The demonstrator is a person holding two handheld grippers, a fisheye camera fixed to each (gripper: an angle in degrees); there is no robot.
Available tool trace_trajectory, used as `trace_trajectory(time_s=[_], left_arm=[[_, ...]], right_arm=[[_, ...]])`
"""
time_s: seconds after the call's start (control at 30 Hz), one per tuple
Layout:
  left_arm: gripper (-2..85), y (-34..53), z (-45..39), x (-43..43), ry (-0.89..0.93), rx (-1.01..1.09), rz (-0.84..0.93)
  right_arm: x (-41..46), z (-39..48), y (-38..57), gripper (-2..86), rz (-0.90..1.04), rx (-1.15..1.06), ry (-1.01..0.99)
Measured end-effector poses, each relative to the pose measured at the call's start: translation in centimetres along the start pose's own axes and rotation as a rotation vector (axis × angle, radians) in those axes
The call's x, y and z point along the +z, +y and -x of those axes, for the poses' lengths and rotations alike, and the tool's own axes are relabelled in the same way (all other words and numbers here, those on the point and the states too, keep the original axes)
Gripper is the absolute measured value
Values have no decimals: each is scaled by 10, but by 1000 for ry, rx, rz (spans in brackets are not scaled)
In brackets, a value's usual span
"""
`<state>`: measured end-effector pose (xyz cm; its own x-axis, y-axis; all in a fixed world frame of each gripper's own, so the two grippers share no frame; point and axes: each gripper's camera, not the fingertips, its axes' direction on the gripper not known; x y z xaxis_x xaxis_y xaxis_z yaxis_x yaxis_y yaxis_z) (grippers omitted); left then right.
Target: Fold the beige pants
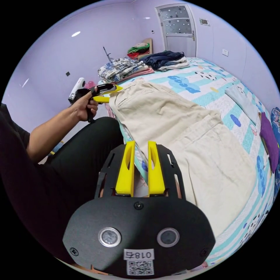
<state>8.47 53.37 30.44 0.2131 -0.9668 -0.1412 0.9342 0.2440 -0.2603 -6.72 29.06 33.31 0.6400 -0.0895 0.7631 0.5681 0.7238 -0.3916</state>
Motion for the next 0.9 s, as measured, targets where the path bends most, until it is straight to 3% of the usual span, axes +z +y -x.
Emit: trace_trajectory(time_s=[0.3,0.37,0.57,0.9], left_arm=[[169,25,-86,-13,-353,159,-111],[167,23,-89,-16,-336,138,-112],[149,7,-46,-22,-29,-139,-70],[80,25,-145,-68,42,-25,-202]], right_arm=[[-5,3,-6,64,12,23,7],[-7,6,-7,63,11,24,4],[-16,15,-6,58,0,34,-4],[-57,17,10,41,-80,116,68]])
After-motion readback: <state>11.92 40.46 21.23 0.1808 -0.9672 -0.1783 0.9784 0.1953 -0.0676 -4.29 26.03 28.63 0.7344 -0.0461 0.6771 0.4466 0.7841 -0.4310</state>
